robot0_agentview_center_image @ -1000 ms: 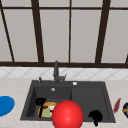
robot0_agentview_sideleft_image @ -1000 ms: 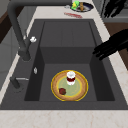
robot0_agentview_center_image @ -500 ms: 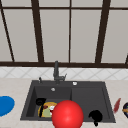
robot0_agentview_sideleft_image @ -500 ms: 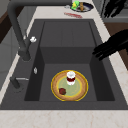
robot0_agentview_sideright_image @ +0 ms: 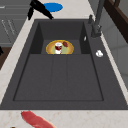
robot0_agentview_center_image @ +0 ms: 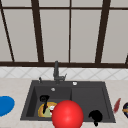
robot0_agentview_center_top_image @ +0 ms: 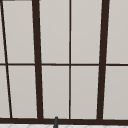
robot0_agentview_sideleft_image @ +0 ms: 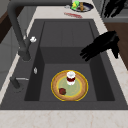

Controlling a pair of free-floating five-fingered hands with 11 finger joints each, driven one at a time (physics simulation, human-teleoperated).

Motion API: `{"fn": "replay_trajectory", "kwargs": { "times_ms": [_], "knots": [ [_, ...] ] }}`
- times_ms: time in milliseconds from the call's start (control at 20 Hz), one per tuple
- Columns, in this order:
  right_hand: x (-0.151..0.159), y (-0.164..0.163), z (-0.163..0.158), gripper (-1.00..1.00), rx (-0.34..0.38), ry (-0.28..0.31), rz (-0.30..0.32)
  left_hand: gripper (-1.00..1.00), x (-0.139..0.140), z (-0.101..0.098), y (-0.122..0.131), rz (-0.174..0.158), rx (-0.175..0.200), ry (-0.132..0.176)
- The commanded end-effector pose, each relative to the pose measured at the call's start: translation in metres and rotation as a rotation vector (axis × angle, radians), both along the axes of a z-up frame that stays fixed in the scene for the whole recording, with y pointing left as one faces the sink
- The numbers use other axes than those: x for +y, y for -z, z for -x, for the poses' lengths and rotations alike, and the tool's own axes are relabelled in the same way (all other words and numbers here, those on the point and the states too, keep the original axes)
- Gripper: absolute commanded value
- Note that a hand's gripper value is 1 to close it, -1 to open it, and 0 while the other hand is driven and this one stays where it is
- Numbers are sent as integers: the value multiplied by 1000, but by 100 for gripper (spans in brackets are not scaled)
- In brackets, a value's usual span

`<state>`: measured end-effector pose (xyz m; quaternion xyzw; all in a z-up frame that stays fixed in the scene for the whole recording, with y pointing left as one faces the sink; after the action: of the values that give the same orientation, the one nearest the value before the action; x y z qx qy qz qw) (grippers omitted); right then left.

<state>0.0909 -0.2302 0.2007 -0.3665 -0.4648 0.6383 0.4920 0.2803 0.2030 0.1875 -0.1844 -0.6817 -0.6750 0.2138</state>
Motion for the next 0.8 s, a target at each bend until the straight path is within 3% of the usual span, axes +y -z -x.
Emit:
{"fn": "replay_trajectory", "kwargs": {
  "times_ms": [0, 250, 400, 500, 750],
  "knots": [
    [0, 0, 0, 0, 0, 0, 0, -100, -9, -7, 5, -9, 124, 0],
    [0, 0, 0, 0, 0, 0, 0, -100, -23, -19, 14, -1, 210, 0],
    [0, 0, 0, 0, 0, 0, 0, -100, -35, -38, 25, -22, 197, -1],
    [0, 0, 0, 0, 0, 0, 0, -100, -42, -49, 32, -29, 165, -17],
    [0, 0, 0, 0, 0, 0, 0, -100, -48, -64, 61, -4, 126, -37]
  ]
}}
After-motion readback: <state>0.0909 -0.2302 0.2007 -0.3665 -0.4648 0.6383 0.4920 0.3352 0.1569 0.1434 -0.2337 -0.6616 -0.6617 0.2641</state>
